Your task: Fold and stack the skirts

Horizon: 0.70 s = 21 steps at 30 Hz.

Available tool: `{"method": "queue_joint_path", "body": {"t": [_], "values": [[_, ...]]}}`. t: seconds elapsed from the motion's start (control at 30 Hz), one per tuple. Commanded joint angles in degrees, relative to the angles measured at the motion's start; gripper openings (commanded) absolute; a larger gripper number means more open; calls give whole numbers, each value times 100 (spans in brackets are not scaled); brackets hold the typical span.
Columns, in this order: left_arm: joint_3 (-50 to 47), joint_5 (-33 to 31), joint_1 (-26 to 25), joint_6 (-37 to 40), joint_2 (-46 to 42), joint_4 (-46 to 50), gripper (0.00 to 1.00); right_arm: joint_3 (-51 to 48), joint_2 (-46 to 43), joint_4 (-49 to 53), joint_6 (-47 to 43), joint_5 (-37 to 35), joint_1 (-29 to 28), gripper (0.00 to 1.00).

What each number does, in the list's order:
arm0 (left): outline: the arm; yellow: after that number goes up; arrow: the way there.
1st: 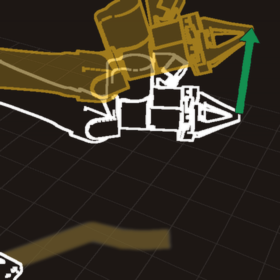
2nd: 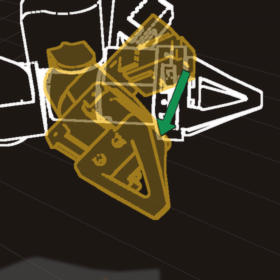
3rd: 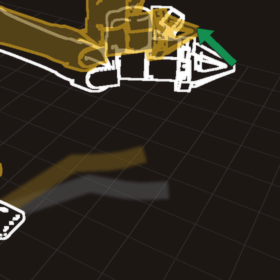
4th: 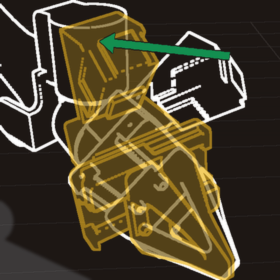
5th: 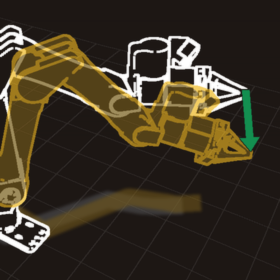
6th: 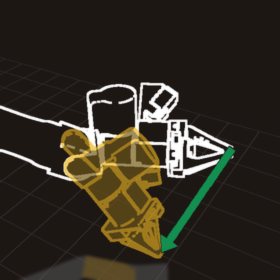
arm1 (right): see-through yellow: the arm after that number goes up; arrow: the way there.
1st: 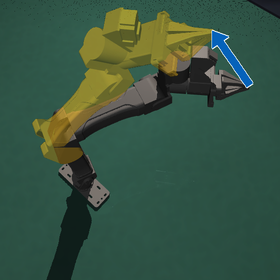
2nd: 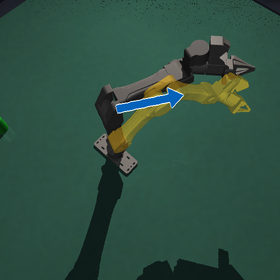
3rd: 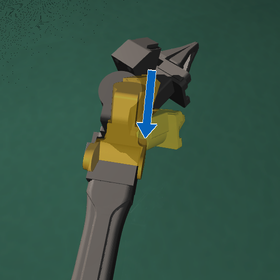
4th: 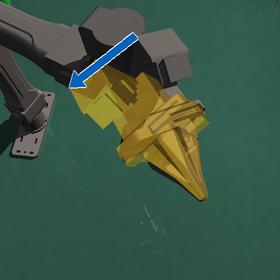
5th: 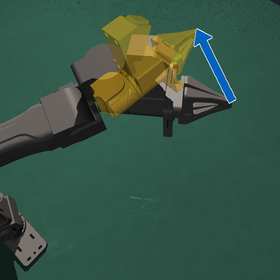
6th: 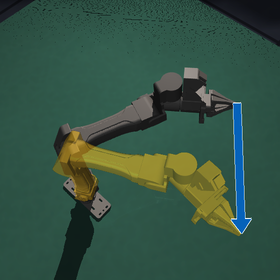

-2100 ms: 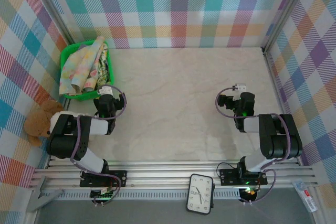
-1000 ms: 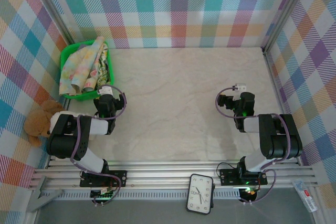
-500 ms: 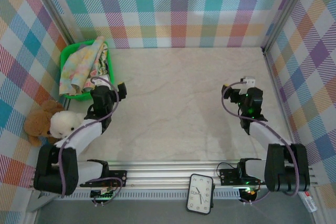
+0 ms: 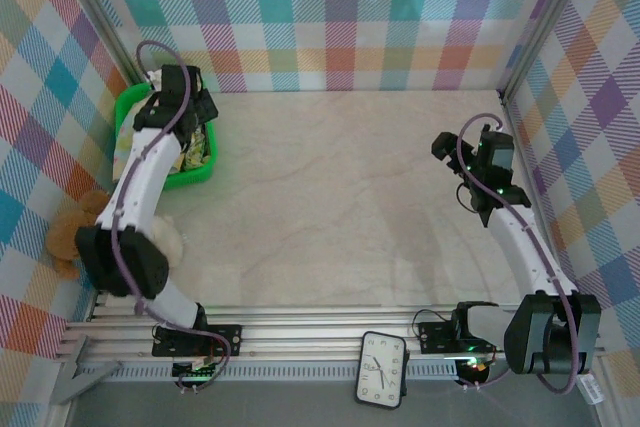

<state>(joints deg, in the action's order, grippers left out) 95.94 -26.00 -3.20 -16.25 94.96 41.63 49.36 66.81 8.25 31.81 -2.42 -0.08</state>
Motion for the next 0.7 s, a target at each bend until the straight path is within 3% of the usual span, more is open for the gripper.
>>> {"method": "queue_joint_path", "body": {"t": [0.0,0.2,0.37,0.43,0.6,0.67], "values": [[733,-206,390,379,605,1378,100,319,124,416,321,452,-9,99],[1841,-283,888,822,1612,1801,100,332,201,683,270,400,-3,99],[2385,113,1142,887,2301,2293,85,84,69,754,324,134,-8,99],[2425,358,1218,842,2380,2313,72,1,20,748,326,53,-1,99],[2377,1143,1235,817,2036,1991,16,-41,16,817,302,-26,-1,99],[2383,1329,1210,801,1808,1844,4,-26,42,810,308,-13,-7,99]]}}
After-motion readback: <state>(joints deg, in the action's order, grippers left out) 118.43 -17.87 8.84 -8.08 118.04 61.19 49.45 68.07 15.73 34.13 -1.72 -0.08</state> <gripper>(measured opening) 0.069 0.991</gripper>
